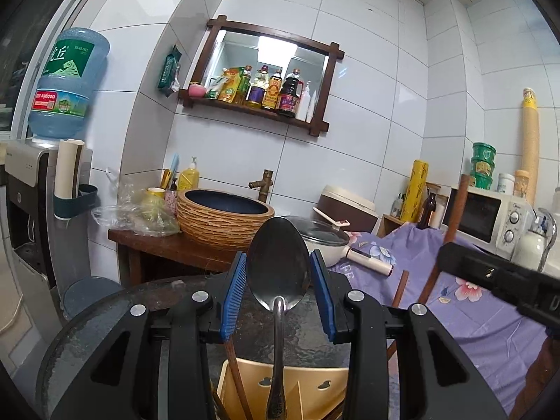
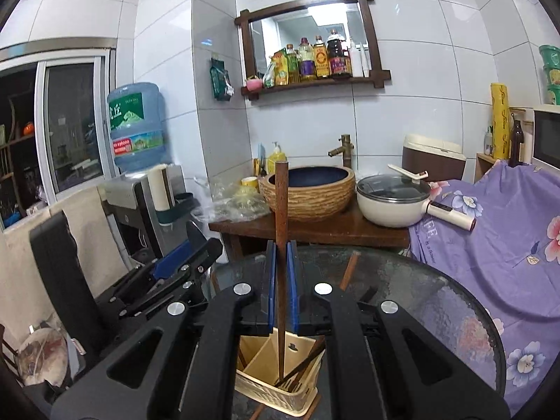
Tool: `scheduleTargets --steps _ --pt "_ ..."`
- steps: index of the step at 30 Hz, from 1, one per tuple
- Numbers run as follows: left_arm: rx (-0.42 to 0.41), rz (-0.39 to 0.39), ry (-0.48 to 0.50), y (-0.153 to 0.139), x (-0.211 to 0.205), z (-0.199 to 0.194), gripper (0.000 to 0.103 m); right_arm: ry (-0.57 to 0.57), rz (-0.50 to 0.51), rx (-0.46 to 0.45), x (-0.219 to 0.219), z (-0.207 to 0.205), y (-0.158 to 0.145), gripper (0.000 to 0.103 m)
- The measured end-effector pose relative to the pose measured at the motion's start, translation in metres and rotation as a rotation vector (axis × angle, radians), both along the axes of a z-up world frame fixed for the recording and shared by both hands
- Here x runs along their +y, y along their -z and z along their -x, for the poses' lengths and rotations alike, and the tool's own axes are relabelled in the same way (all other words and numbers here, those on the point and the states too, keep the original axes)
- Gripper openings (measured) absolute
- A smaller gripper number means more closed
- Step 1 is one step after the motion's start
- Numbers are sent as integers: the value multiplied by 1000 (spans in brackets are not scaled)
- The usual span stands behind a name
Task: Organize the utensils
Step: 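Lower the chopstick and spoon into the holder and open both tools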
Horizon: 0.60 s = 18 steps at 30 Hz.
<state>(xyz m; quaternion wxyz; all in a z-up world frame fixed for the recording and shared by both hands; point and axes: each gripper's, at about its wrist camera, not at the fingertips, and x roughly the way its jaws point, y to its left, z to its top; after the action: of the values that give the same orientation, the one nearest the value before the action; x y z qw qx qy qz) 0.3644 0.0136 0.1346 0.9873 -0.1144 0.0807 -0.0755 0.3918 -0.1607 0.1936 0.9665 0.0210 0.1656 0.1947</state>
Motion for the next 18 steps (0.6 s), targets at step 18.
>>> scheduleTargets --steps 18 --pt "22 -22 19 21 5 4 36 -14 31 66 2 7 58 7"
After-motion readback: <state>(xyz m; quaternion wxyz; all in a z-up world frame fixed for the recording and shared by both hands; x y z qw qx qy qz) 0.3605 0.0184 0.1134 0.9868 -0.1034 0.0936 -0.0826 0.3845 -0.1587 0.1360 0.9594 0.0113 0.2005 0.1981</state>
